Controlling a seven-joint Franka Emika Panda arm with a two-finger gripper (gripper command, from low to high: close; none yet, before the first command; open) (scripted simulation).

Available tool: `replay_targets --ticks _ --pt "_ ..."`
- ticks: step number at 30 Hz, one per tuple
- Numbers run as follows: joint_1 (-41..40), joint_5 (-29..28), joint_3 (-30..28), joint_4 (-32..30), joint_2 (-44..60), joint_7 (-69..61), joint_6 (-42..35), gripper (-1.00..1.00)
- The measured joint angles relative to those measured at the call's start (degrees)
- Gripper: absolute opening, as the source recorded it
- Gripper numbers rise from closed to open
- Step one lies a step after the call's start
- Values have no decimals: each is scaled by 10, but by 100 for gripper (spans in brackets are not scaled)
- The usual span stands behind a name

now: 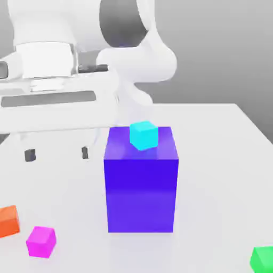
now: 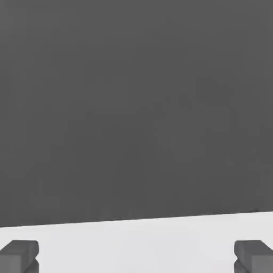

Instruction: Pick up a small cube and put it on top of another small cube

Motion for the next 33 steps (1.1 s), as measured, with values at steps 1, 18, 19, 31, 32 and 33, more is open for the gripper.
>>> replay_targets --ticks 1,18,19,31,32,33 --pt "-8 6 -3 -3 21 -11 8 0" --pt "-112 74 44 -5 293 -120 155 -100" --pt "-112 74 44 -5 293 -120 155 -100" --pt "-2 -26 37 6 201 -49 52 -100" --pt "15 -33 49 14 202 -45 45 -100" --pt "32 -40 60 22 203 -40 38 -100"
